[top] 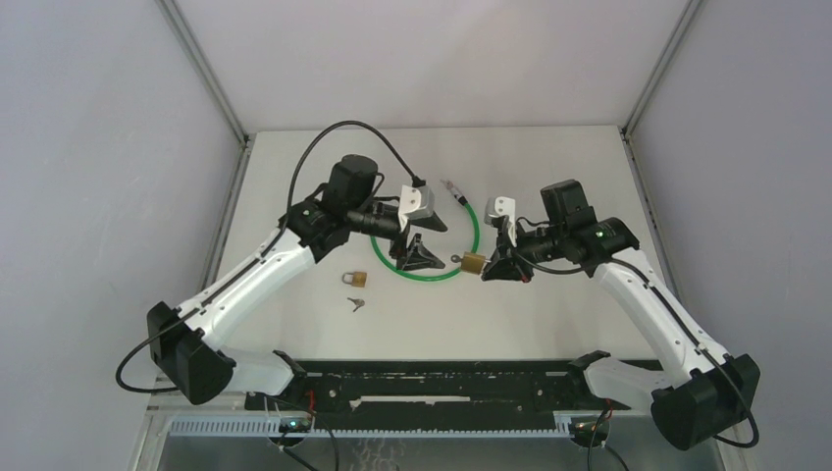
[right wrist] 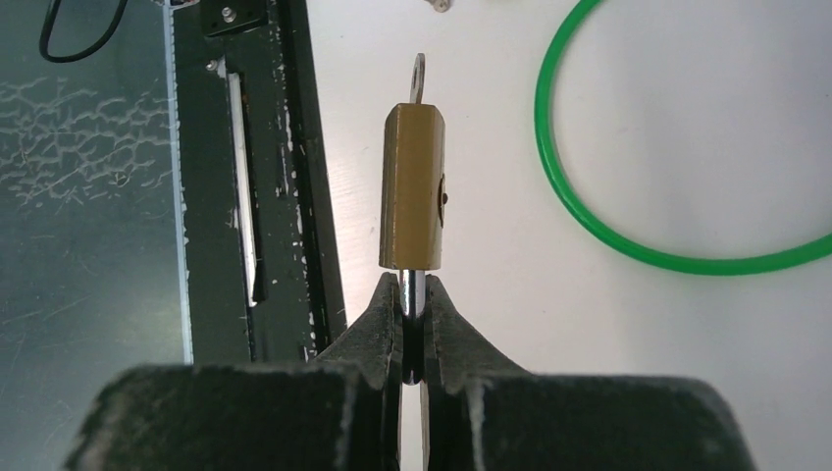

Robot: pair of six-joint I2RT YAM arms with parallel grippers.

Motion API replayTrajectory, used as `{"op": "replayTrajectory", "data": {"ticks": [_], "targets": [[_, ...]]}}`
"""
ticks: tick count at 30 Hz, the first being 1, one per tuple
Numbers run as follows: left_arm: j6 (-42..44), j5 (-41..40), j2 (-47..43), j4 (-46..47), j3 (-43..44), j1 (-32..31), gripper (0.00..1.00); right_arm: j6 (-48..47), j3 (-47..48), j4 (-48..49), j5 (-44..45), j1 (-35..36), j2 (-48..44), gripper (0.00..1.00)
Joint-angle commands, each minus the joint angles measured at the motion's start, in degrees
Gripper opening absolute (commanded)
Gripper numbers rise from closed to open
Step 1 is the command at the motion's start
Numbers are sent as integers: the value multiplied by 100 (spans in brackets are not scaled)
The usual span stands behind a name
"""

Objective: Lock with the key
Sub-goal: Lock the lock.

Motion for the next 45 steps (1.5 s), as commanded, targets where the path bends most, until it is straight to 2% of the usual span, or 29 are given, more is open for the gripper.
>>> {"op": "replayTrajectory", "data": {"ticks": [1, 8, 14, 25, 28, 30, 32, 40, 45], "targets": [[1153, -54, -197, -739, 238, -60, 74, -34, 5, 382, -436, 126, -278, 0], [847, 134, 296, -843, 483, -271, 49, 126, -142, 624, -328, 169, -448, 0], [392, 158, 404, -425, 392, -439, 45, 150, -254, 705, -231, 181, -509, 0], [224, 43, 566, -344, 381, -545, 26, 223, -347, 834, -122, 184, -629, 0], [214, -21, 601, -349, 385, -545, 16, 272, -422, 950, -2, 170, -718, 0], [181, -94, 605, -361, 416, -539, 6, 295, -496, 1057, 127, 175, -809, 0], [167, -132, 600, -389, 451, -529, 1, 276, -563, 1117, 256, 171, -881, 0], [-218, -184, 524, -188, 401, -234, 0, -67, -761, 924, 911, 45, -1072, 0], [-888, 104, 457, 485, 176, 222, 0, -196, -954, 785, 918, -542, -1234, 0]]}}
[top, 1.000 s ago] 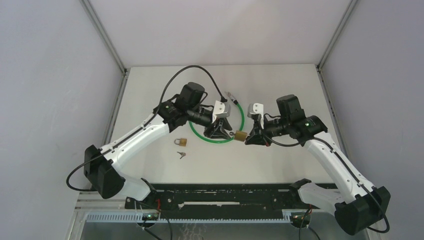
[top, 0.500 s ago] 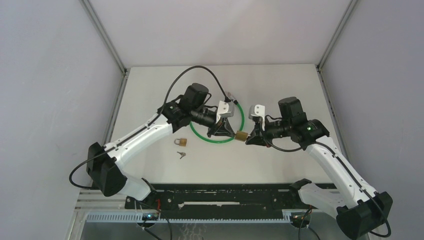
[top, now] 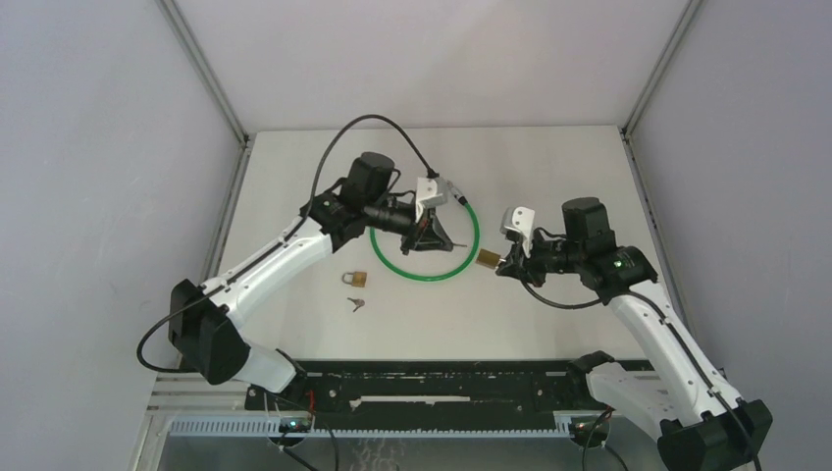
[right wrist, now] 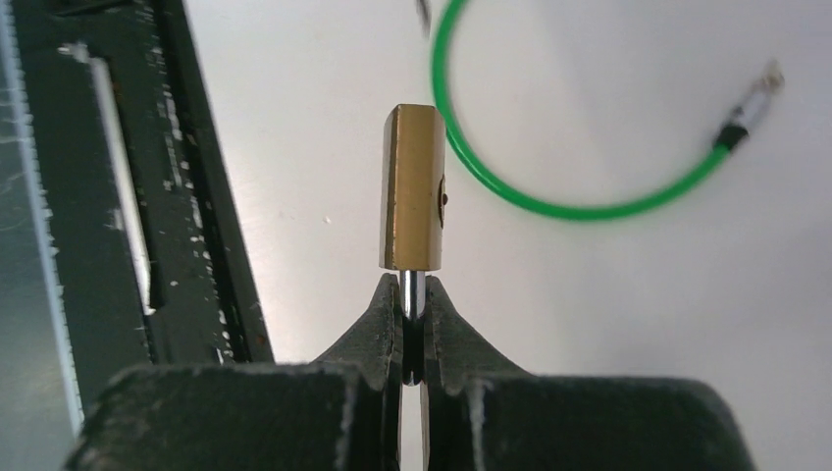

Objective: Lock with the key
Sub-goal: Lock the lock.

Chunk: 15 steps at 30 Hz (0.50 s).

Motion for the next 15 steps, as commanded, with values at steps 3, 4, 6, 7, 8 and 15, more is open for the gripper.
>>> {"op": "replayTrajectory", "data": {"ticks": [3, 4, 6, 7, 8, 15], "targets": [[-661, 146, -164, 790, 3, 434, 0, 4, -191, 59, 349, -608, -192, 0], [-708, 64, -159, 840, -14, 435, 0, 133, -198, 118, 479, -644, -128, 0], [-869, -175, -121, 991, -63, 427, 0, 568, -210, 327, 782, -702, 101, 0], [-904, -320, -94, 1053, -70, 422, 0, 796, -212, 463, 977, -724, 319, 0], [-934, -399, -42, 1088, -85, 417, 0, 1067, -182, 586, 1253, -740, 499, 0], [-847, -745, 216, 1134, -168, 165, 0, 2146, 421, 659, 1673, -1407, 2039, 0]]}}
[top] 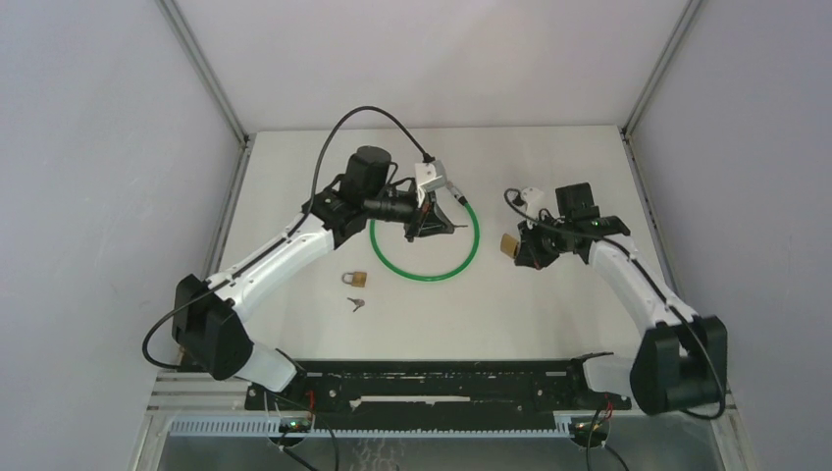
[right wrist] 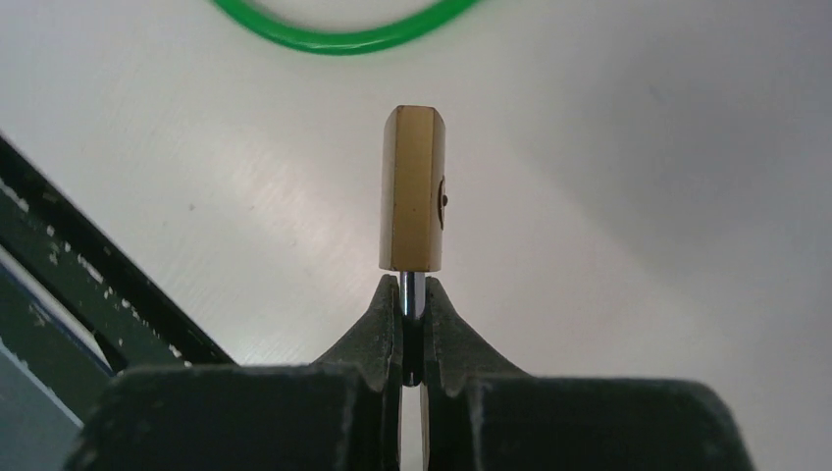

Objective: Lock with the key
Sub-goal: Place the lock at the center of the board.

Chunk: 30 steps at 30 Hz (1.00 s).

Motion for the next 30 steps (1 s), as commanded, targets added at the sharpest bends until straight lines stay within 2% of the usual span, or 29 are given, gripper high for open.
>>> {"op": "replayTrajectory", "data": {"ticks": [1, 5, 10, 19, 30], "targets": [[-34, -270, 130, 236, -172, -228, 0, 948, 664, 440, 100, -541, 716, 0], [37, -328, 218, 232, -239, -419, 0, 1146, 1094, 342, -321, -928, 1722, 0], [129, -437, 411, 135, -196, -684, 0, 1222, 1567, 153, -643, -1053, 2674, 1], [335, -540, 678, 27, -36, -1061, 1, 1416, 2124, 32, -742, -1184, 3615, 9], [388, -430, 1024, -201, 361, -1305, 0, 1079, 2791, -764, -965, -1454, 4582, 23]]}}
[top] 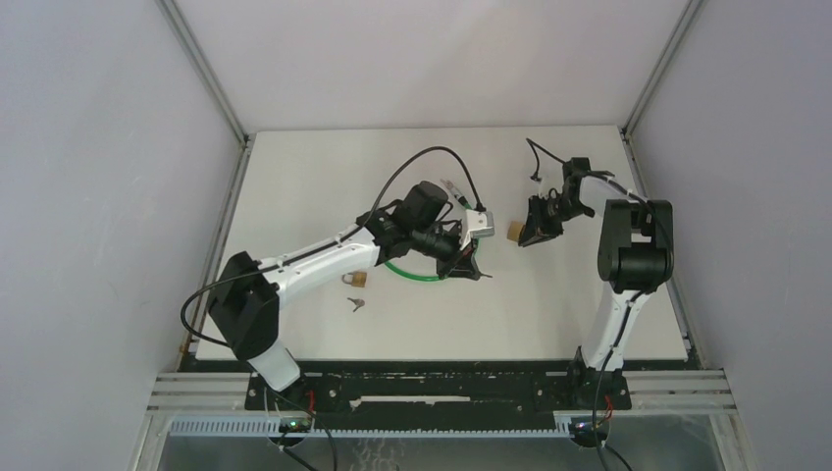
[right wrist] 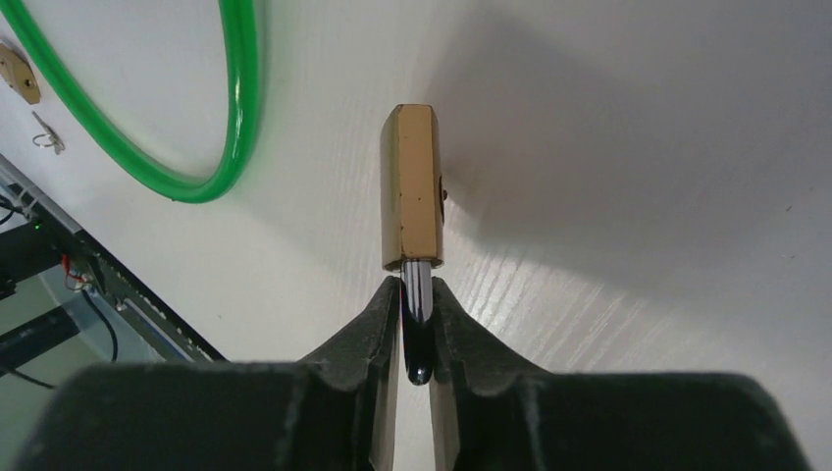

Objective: Lock with the key
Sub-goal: Place the lock at the center of the board, then place the key at the center of the board.

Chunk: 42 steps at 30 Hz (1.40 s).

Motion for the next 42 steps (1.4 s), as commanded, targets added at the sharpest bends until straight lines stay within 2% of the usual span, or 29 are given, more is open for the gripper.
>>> {"op": "replayTrajectory", "data": {"ticks": [1, 8, 15, 20, 23, 28, 33, 35, 37, 38, 42], "targets": [[107, 108, 21, 13, 446, -58, 0, -183, 330, -374, -295, -131, 190, 25], [66, 182, 31, 11, 445, -110, 0, -320, 453, -463, -286, -384, 336, 40], [65, 137, 38, 43, 405, -170, 0, -471, 490, -567, -132, -660, 361, 47], [-83, -191, 245, 149, 487, -205, 0, -588, 261, -517, -60, -944, -61, 53], [-169, -345, 421, 191, 596, -236, 0, -722, 9, -508, -467, -1105, -568, 56], [-445, -168, 416, 485, 542, -229, 0, -1930, -574, -1111, -2211, -1254, -1680, 56], [-695, 200, 181, 749, 446, -181, 1, -4647, -922, -2934, -3565, -1180, -2766, 55], [-845, 524, 95, 948, 365, -133, 1, -5197, -999, -3352, -3881, -1125, -3079, 55], [-1045, 803, 38, 1140, 308, -71, 1, -5590, -1022, -3614, -4096, -1020, -3350, 57], [-1181, 887, 10, 1252, 272, -45, 1, -5716, -1032, -3721, -4159, -934, -3452, 61], [-1486, 1081, -115, 1582, 130, 48, 1, -5455, -1164, -3523, -4289, -527, -3855, 62]]}}
